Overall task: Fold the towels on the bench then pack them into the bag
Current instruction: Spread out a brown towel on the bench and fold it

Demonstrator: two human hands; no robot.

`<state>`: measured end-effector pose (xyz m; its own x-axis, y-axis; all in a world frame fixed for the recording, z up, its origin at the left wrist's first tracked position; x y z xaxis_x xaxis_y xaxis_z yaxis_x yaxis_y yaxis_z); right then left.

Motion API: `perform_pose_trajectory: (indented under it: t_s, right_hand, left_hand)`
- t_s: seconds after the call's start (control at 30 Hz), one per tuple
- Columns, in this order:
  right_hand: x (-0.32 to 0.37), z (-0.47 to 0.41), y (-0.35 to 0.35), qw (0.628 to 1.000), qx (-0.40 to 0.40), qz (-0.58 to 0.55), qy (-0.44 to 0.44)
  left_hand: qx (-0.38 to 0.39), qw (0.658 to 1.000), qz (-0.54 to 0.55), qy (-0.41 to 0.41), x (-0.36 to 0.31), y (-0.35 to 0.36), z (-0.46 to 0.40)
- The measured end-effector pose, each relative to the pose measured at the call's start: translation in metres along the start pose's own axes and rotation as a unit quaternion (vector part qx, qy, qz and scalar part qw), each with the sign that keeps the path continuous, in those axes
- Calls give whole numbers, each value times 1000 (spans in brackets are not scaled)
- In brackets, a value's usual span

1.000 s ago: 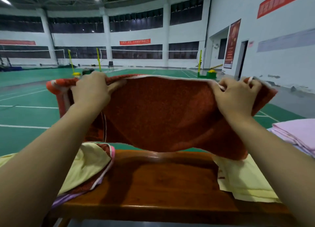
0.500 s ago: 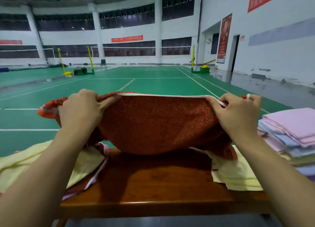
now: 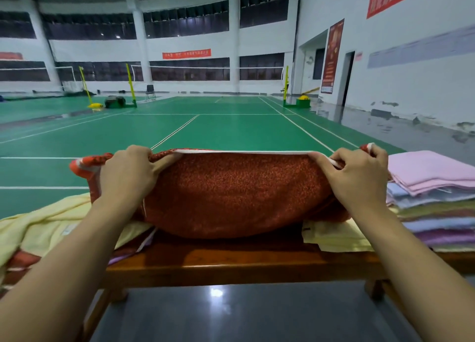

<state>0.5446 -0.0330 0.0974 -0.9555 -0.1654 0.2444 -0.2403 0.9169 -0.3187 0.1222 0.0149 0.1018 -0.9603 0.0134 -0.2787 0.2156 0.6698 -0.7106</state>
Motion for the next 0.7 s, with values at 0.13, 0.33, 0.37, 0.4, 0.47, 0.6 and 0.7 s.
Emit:
perform_pose_trajectory:
  t_s: [0.13, 0.33, 0.37, 0.4, 0.47, 0.6, 0.7]
  right_hand:
    - [-9, 10, 13, 993, 29, -106, 38]
    - [-48, 43, 65, 921, 78, -233, 303]
    - [-50, 54, 83, 908, 115, -229, 332]
    - [-50, 68, 101, 886, 153, -237, 368]
    - [-45, 98, 129, 842, 215, -259, 422]
    - [-24, 131, 154, 807, 318, -279, 412]
    - [-20, 146, 163, 816, 390, -231, 358]
  left_hand:
    - [53, 992, 116, 1, 4, 23, -2]
    - [-40, 956, 272, -100, 33, 60, -7]
    - [-42, 954, 274, -111, 30, 68, -1]
    - [-31, 953, 277, -121, 24, 77, 7]
    - [2, 950, 284, -130, 9, 99, 22]
    - [146, 929, 308, -146, -4, 160, 52]
    - [192, 905, 338, -171, -5, 181, 75]
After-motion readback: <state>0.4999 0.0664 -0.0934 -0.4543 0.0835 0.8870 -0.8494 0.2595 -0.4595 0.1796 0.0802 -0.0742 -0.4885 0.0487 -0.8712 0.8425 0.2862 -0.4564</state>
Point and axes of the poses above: each hand's wrist, its own z-axis away from the middle knuckle, its own y-axis out of the palm, x = y × z, the point moved 10 cm from there along -z, towards the middle knuckle, and after that the axes turned 1 degree about -x, right-handed, at the moved point
